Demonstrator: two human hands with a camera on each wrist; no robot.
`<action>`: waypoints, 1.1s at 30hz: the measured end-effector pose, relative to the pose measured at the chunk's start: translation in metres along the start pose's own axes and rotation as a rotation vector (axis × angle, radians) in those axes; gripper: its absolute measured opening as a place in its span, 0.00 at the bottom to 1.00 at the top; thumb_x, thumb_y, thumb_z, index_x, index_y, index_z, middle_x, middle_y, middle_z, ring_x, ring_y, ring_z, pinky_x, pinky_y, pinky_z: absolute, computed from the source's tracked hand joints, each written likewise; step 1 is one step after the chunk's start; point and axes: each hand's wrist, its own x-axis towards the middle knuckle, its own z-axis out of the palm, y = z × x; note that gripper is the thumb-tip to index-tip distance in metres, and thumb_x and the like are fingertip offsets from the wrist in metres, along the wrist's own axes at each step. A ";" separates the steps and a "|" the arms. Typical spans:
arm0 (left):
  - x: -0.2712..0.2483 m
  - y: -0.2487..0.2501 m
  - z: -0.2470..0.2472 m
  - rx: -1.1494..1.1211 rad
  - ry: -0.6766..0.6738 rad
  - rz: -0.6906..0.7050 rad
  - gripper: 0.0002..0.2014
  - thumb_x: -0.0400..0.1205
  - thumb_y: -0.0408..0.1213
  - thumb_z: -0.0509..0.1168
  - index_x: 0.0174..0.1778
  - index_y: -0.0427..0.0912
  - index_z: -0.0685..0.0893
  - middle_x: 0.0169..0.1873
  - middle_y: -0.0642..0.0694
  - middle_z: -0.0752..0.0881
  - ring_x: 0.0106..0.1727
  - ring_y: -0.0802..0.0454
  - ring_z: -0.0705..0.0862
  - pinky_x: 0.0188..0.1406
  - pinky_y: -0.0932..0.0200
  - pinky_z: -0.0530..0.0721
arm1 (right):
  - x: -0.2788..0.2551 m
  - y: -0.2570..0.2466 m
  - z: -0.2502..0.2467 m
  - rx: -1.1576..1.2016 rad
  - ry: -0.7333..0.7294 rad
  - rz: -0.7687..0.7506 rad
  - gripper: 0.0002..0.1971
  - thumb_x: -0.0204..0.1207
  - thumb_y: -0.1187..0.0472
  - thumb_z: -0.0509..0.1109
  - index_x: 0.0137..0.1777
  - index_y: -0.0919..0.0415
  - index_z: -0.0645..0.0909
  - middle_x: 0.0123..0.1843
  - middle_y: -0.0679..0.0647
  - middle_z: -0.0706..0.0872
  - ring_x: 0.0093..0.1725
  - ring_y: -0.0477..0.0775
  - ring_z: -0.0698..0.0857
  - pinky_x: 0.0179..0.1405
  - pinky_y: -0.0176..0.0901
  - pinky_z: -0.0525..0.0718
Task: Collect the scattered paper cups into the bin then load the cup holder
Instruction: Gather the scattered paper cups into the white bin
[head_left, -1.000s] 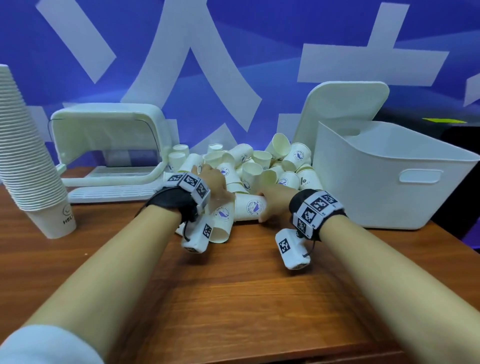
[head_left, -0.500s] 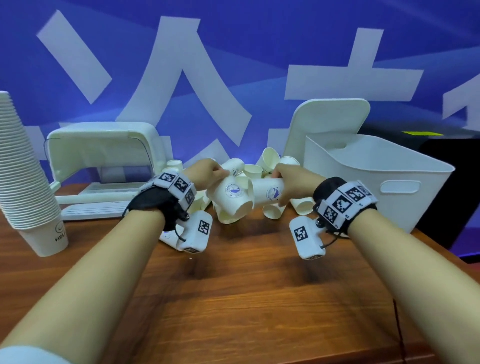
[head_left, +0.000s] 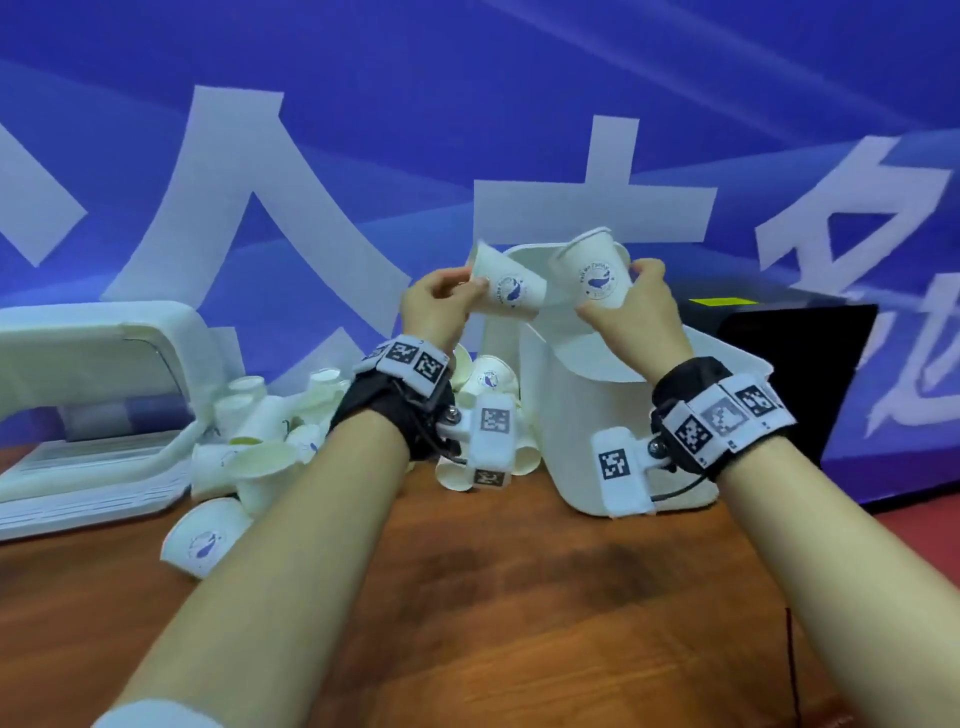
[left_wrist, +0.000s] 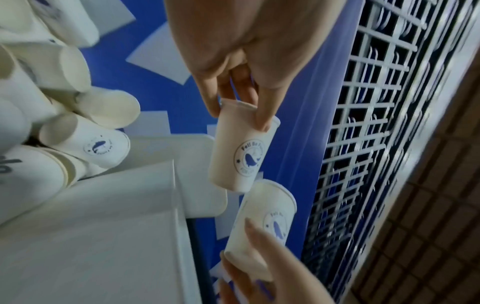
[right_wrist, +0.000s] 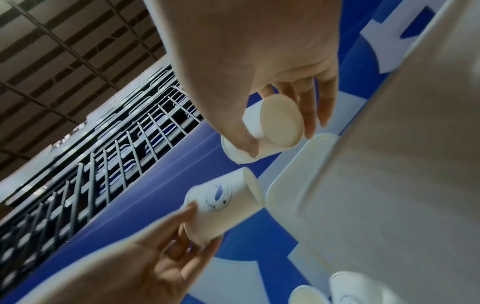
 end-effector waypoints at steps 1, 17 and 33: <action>0.000 -0.004 0.017 0.022 -0.034 0.019 0.08 0.75 0.31 0.74 0.50 0.37 0.88 0.43 0.43 0.88 0.43 0.52 0.84 0.50 0.57 0.83 | 0.004 0.010 -0.003 -0.027 0.031 0.033 0.35 0.70 0.58 0.75 0.73 0.66 0.63 0.68 0.64 0.76 0.64 0.65 0.78 0.54 0.45 0.75; -0.010 -0.026 0.055 0.321 -0.285 0.120 0.11 0.77 0.45 0.73 0.52 0.44 0.89 0.52 0.49 0.90 0.58 0.56 0.86 0.66 0.58 0.80 | 0.015 0.037 -0.016 -0.404 0.005 0.132 0.30 0.73 0.57 0.68 0.75 0.57 0.67 0.73 0.61 0.73 0.74 0.66 0.66 0.70 0.59 0.67; -0.051 0.012 -0.151 0.623 -0.118 0.005 0.11 0.78 0.43 0.71 0.53 0.43 0.89 0.51 0.48 0.90 0.57 0.54 0.87 0.62 0.58 0.82 | -0.111 -0.054 0.138 0.179 -0.568 -0.067 0.19 0.73 0.61 0.74 0.64 0.58 0.79 0.58 0.54 0.85 0.59 0.52 0.84 0.62 0.44 0.81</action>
